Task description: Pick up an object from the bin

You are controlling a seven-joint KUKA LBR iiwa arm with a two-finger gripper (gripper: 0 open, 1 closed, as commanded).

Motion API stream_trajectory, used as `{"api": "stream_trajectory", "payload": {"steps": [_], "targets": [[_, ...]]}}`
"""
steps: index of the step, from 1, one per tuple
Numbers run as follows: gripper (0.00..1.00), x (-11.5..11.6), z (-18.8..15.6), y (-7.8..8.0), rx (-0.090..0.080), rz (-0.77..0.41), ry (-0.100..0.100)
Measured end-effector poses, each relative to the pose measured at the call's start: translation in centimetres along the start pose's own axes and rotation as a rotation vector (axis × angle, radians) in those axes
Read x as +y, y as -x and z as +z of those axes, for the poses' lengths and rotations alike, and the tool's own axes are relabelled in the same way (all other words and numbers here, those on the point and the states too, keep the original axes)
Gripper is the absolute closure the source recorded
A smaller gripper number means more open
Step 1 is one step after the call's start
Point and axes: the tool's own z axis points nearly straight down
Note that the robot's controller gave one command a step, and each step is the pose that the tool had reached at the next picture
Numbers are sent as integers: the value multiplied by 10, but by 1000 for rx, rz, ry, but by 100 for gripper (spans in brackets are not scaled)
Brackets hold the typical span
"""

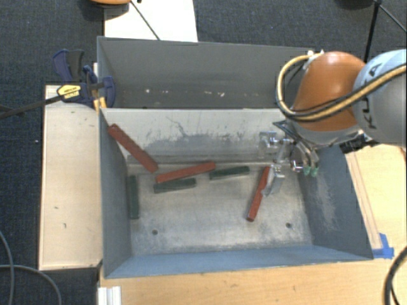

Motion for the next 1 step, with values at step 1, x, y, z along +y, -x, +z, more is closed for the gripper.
{"api": "stream_trajectory", "payload": {"steps": [1], "targets": [[0,-2,46,-9,6,236,3]]}}
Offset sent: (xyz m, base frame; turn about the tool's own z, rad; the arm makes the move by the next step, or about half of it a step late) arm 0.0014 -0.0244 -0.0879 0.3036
